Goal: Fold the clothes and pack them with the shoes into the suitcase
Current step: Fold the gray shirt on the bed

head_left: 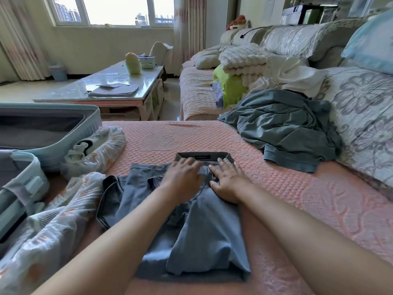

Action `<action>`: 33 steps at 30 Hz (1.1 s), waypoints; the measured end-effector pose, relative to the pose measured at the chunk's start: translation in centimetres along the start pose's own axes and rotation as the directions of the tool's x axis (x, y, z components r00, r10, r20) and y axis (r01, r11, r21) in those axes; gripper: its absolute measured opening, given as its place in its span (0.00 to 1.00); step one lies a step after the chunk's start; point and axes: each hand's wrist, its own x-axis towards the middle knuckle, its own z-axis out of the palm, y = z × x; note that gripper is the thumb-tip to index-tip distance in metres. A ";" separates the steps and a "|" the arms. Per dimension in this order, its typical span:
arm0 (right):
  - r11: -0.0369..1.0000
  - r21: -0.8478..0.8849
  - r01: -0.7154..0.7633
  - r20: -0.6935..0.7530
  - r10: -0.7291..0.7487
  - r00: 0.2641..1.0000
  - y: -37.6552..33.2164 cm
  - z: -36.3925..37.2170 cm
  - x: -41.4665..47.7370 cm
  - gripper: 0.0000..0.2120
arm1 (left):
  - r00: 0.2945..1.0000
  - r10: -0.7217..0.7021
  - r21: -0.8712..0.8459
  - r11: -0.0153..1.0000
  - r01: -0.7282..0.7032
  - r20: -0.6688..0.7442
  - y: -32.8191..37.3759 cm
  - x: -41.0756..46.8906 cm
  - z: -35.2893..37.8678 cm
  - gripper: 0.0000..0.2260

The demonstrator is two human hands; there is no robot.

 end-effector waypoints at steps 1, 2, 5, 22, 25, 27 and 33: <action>1.000 -0.004 0.002 -0.012 -0.002 1.000 -0.2 -0.2 -0.2 0.33 | 0.996 0.001 -0.035 0.999 0.002 0.091 0.6 -0.3 0.6 0.22; 1.000 -0.005 0.011 -0.025 -0.012 1.000 -0.5 -0.3 -0.7 0.33 | 0.980 -0.021 -0.050 0.998 0.032 0.196 0.9 -0.9 1.5 0.25; 0.995 0.011 0.094 -0.004 -0.094 0.996 -1.1 -0.2 -2.7 0.34 | 0.933 -0.064 -0.006 0.997 0.071 0.355 0.5 -2.6 3.2 0.31; 0.932 -0.071 0.357 0.167 -0.341 0.925 -2.6 -1.2 -16.3 0.47 | 0.878 0.321 -0.081 0.946 -0.313 0.356 1.6 -13.6 -4.3 0.23; 0.927 -0.120 0.356 0.194 -0.329 0.924 -3.1 -1.2 -17.5 0.38 | 0.884 0.324 -0.076 0.945 -0.317 0.336 2.0 -13.8 -5.3 0.14; 0.910 -0.139 0.391 0.202 -0.361 0.911 -3.2 -1.6 -17.7 0.34 | 0.886 0.298 -0.034 0.951 -0.306 0.355 2.5 -14.0 -6.0 0.11; 0.964 0.084 0.251 0.302 -0.264 0.916 -2.5 -1.9 -18.2 0.26 | 0.842 0.135 -0.082 0.991 -0.108 0.522 3.7 -14.8 -6.2 0.19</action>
